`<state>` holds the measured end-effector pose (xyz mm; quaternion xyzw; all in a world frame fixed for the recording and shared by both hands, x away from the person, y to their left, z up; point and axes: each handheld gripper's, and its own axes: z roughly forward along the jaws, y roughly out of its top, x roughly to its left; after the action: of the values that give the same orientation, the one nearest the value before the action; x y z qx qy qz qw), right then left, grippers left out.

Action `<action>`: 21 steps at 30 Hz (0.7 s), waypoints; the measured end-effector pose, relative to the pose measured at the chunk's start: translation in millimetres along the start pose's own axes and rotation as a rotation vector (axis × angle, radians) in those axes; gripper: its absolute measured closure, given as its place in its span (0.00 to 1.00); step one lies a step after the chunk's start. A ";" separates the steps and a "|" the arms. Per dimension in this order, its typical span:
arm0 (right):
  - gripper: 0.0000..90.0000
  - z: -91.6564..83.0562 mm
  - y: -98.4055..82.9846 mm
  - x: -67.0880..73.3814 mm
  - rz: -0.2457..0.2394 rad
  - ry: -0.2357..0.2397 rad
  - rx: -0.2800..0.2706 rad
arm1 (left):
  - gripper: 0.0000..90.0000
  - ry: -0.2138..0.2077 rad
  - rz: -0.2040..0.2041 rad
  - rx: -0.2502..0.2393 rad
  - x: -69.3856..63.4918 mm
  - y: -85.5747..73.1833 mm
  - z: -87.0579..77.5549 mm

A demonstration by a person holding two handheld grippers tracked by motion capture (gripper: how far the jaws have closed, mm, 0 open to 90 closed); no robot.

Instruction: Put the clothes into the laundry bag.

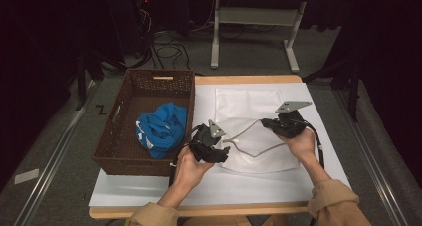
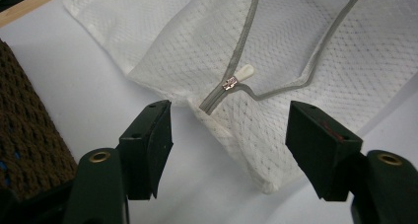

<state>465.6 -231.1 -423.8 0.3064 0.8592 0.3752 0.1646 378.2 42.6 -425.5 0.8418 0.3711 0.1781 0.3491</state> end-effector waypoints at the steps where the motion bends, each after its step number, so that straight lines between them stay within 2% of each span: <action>1: 0.99 -0.1 -0.1 0.3 0.002 0.000 -0.008 | 0.39 -0.001 0.003 -0.001 -0.4 0.9 -1.7; 5: 0.99 1.2 -1.2 -0.8 0.004 -0.001 0.000 | 0.39 -0.008 0.007 0.008 1.2 3.2 -4.4; 9: 0.99 0.1 -0.6 -0.4 0.000 0.000 0.005 | 0.39 -0.017 -0.012 0.008 5.6 4.8 -8.5; 14: 0.99 -1.5 -0.5 0.7 0.001 -0.003 -0.004 | 0.39 -0.010 -0.009 0.006 10.5 9.0 -17.5; 21: 0.99 -0.2 -2.1 -0.2 0.006 -0.002 -0.002 | 0.38 0.012 -0.042 -0.001 28.2 12.3 -27.7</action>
<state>464.8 -232.5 -425.2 0.3092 0.8578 0.3762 0.1647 387.5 70.4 -396.3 0.8326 0.3906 0.1762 0.3511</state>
